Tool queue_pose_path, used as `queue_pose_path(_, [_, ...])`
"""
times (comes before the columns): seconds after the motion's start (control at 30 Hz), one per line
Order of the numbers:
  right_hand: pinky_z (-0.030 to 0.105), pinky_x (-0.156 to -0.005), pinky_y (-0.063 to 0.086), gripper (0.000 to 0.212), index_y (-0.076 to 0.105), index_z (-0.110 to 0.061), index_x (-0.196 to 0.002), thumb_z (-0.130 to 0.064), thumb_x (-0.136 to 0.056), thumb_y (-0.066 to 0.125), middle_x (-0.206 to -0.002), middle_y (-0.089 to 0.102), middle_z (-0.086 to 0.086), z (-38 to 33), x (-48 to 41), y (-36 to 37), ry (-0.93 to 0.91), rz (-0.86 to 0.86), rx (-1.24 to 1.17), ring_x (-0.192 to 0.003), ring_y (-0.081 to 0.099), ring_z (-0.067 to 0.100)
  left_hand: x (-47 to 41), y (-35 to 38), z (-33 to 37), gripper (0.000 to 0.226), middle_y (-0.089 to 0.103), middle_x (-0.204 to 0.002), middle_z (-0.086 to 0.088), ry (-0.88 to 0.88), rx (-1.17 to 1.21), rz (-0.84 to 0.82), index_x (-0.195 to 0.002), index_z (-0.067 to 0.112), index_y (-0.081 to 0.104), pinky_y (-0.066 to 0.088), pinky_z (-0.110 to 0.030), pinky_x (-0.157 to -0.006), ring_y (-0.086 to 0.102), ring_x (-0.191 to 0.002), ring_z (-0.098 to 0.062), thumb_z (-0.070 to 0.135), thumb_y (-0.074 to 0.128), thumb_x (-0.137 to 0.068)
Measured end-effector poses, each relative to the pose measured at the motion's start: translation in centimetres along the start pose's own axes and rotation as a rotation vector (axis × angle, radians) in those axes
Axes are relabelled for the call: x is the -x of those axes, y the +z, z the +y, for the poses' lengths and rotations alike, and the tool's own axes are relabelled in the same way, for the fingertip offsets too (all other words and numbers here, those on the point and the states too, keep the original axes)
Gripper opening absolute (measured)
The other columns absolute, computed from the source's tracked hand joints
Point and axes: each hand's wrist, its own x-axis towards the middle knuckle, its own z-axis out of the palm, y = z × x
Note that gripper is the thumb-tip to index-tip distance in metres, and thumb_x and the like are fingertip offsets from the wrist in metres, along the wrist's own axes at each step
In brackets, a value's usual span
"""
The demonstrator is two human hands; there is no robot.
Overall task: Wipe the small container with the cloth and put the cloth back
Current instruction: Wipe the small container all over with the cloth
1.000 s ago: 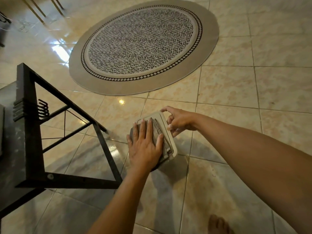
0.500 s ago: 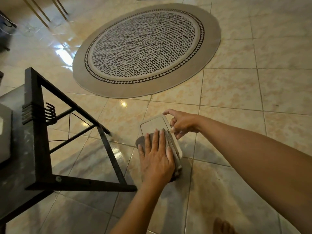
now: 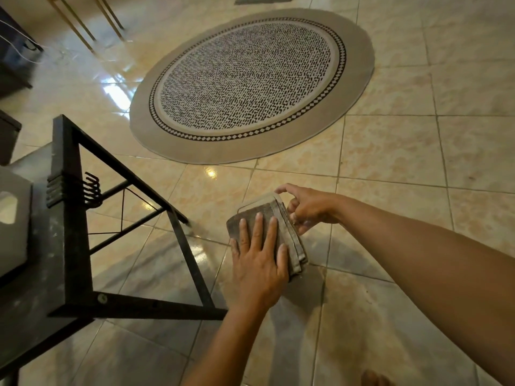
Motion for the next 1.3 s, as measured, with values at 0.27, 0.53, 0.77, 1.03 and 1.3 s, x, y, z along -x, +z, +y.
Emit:
queue_pose_path(0.27, [0.046, -0.072, 0.062, 0.083, 0.028, -0.029, -0.148, 0.019, -0.085, 0.052, -0.093, 0.062, 0.014, -0.3, 0.3, 0.3, 0.001, 0.005, -0.018, -0.082, 0.068, 0.028, -3.1, -1.2, 0.7, 0.063, -0.026, -0.164, 0.005, -0.041, -0.009, -0.027, -0.156, 0.036, -0.017, -0.014, -0.051, -0.122, -0.033, -0.147, -0.021, 0.056, 0.011, -0.103])
queue_pose_path(0.53, [0.045, -0.074, 0.062, 0.084, 0.031, -0.03, -0.147, 0.023, -0.084, 0.045, -0.082, 0.048, 0.008, 0.3, 0.0, 0.2, 0.0, 0.022, -0.003, -0.071, 0.056, 0.02, -2.3, -1.5, 1.6, 0.066, -0.023, -0.164, 0.003, -0.023, -0.023, 0.002, -0.157, 0.032, -0.011, -0.021, -0.044, -0.117, -0.03, -0.148, -0.02, 0.059, 0.015, -0.102])
queue_pose_path(0.77, [0.041, -0.07, 0.061, 0.081, 0.03, -0.03, -0.149, 0.019, -0.086, 0.049, -0.084, 0.049, 0.009, 0.4, -0.2, 0.1, -0.007, 0.014, -0.017, -0.069, 0.059, 0.018, -1.9, -0.4, 1.5, 0.064, -0.028, -0.163, 0.004, -0.082, -0.004, 0.023, -0.156, 0.031, -0.018, -0.013, -0.051, -0.122, -0.031, -0.148, -0.02, 0.053, 0.011, -0.103])
queue_pose_path(1.03, [0.042, -0.072, 0.063, 0.079, 0.029, -0.03, -0.149, 0.016, -0.089, 0.053, -0.083, 0.054, 0.009, 0.4, 0.1, 0.0, -0.018, 0.006, -0.009, -0.068, 0.064, 0.018, -4.9, -1.0, 0.6, 0.062, -0.026, -0.164, 0.003, -0.092, 0.027, -0.003, -0.156, 0.029, -0.02, -0.011, -0.052, -0.122, -0.031, -0.148, -0.021, 0.047, 0.011, -0.105])
queue_pose_path(1.3, [0.044, -0.072, 0.062, 0.085, 0.028, -0.031, -0.149, 0.021, -0.085, 0.05, -0.099, 0.062, 0.017, 0.4, 0.0, 0.0, -0.009, -0.038, -0.021, -0.078, 0.068, 0.025, -3.3, 0.1, 2.2, 0.061, -0.028, -0.162, 0.007, 0.006, -0.011, 0.005, -0.154, 0.031, -0.021, -0.013, -0.051, -0.122, -0.03, -0.148, -0.021, 0.043, 0.011, -0.104])
